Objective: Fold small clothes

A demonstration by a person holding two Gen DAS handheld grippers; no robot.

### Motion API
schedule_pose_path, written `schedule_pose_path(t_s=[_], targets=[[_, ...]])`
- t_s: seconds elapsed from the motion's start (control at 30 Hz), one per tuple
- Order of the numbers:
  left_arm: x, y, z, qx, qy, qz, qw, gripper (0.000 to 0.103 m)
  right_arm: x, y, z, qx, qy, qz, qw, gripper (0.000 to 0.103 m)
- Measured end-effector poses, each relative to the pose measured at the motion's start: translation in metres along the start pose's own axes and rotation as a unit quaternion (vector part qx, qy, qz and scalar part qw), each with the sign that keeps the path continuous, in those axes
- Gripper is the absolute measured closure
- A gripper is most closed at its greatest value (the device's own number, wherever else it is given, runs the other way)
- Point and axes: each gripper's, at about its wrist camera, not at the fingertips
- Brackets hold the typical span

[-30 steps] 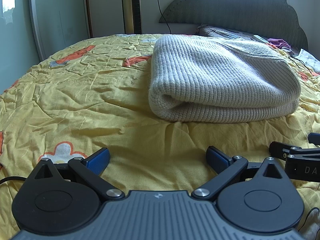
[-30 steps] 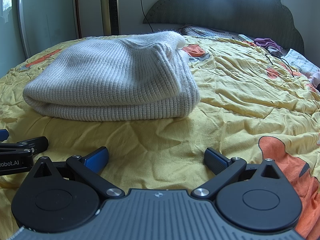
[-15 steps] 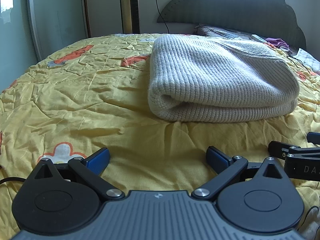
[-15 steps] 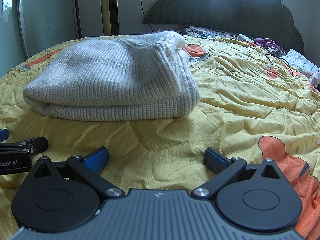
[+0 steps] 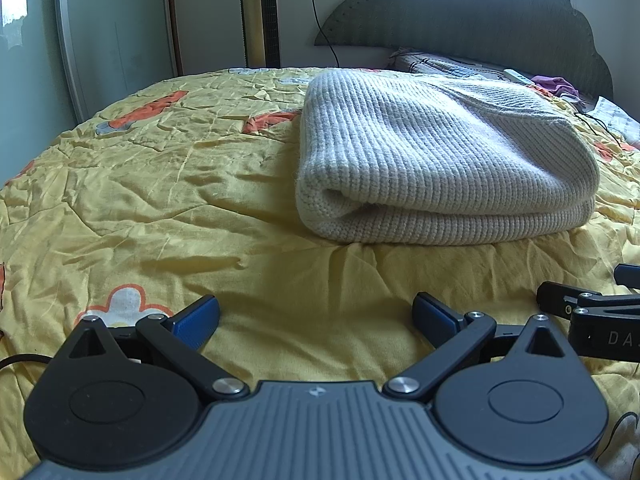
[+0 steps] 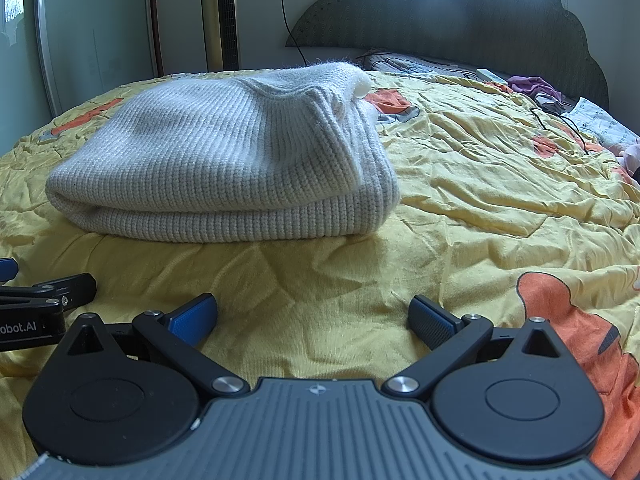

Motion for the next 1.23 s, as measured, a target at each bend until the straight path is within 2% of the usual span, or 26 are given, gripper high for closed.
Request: schedule_pose_path(t_s=[0.87,1.0,1.23], targets=[[0.003,0.004,0.006,0.016,-0.001,-0.002,0.9999,0.000,0.000,0.000,0.000,0.000,0.000,0.000,1.000,0.000],[0.003,0.011,0.007,0.010,-0.005,-0.006,0.9999,0.000,-0.001,-0.001,0.000,0.000,0.000,0.002,1.000,0.000],[0.001,0.027,0.007,-0.027,-0.027,-0.001,0.9993,0.000,0.000,0.005,0.004,0.017,0.019,0.008,1.000,0.000]])
Point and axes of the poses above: each gripper's, at about its wrist camera, not at the fingertips, and y roughly against the way its jaws point, x to its left, z to its top, and after that the axes turned 15 degrees about y, right-handed
